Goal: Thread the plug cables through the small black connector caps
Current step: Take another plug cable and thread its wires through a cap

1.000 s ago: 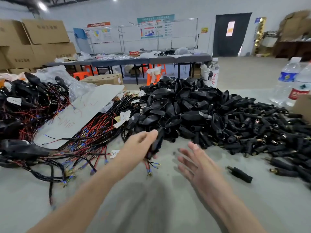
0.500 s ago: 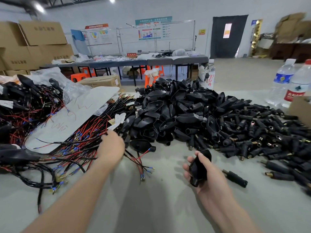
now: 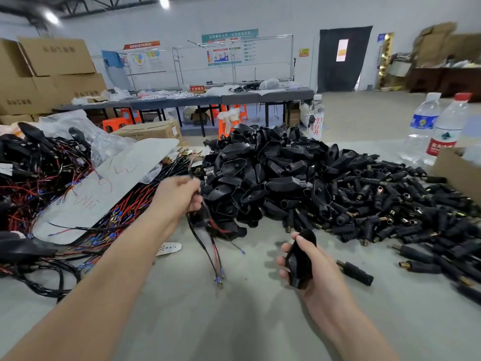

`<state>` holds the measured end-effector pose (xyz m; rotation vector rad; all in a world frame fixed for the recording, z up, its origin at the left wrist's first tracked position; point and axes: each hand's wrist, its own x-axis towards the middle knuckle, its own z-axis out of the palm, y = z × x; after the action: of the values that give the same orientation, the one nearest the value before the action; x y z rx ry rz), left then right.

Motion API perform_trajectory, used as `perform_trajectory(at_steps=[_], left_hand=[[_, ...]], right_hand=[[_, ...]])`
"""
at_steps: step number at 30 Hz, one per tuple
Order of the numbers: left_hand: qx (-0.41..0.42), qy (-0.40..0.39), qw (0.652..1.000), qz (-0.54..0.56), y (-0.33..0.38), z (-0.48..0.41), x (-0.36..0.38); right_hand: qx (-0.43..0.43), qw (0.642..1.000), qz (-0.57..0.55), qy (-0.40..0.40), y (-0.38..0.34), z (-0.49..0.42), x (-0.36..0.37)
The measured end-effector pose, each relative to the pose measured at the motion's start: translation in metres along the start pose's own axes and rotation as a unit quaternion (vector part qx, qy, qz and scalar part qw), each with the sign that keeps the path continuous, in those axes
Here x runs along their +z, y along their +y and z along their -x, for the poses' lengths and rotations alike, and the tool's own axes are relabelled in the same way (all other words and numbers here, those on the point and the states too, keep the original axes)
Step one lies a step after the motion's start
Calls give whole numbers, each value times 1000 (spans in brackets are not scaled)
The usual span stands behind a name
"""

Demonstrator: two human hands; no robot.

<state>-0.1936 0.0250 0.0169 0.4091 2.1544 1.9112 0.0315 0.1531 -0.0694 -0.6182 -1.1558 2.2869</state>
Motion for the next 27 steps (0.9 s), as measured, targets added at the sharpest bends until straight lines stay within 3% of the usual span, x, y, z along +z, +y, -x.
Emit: perform_trajectory(at_steps=[2, 4, 7, 10, 13, 14, 16, 18, 20, 23, 27], left_hand=[[70, -12, 996, 52, 24, 20, 7], [77, -29, 988, 134, 37, 39, 15], [11, -66, 973, 223, 23, 65, 26], [-68, -53, 960, 266, -17, 88, 34], [-127, -16, 979, 159, -67, 111, 34], [-112, 2, 990, 83, -83, 118, 34], [3, 26, 994, -109, -101, 130, 39], [174, 12, 955, -240, -107, 138, 50], [294, -36, 897, -329, -110, 139, 66], [303, -84, 853, -417, -105, 133, 83], [325, -88, 839, -428, -100, 122, 91]], right_hand=[[8, 1000, -4, 5, 0, 0, 0], [11, 999, -29, 15, -2, 0, 1], [11, 997, -67, 27, -6, 1, -2], [17, 993, -109, 35, -10, 4, -8], [32, 990, -127, 46, -12, 7, -18], [34, 990, -132, 47, -13, 9, -21], [33, 989, -136, 43, -16, 11, -27], [33, 990, -134, 40, -18, 12, -32], [33, 990, -132, 38, -18, 12, -36], [30, 989, -140, 33, -19, 11, -39], [17, 986, -158, 47, -23, 6, -43]])
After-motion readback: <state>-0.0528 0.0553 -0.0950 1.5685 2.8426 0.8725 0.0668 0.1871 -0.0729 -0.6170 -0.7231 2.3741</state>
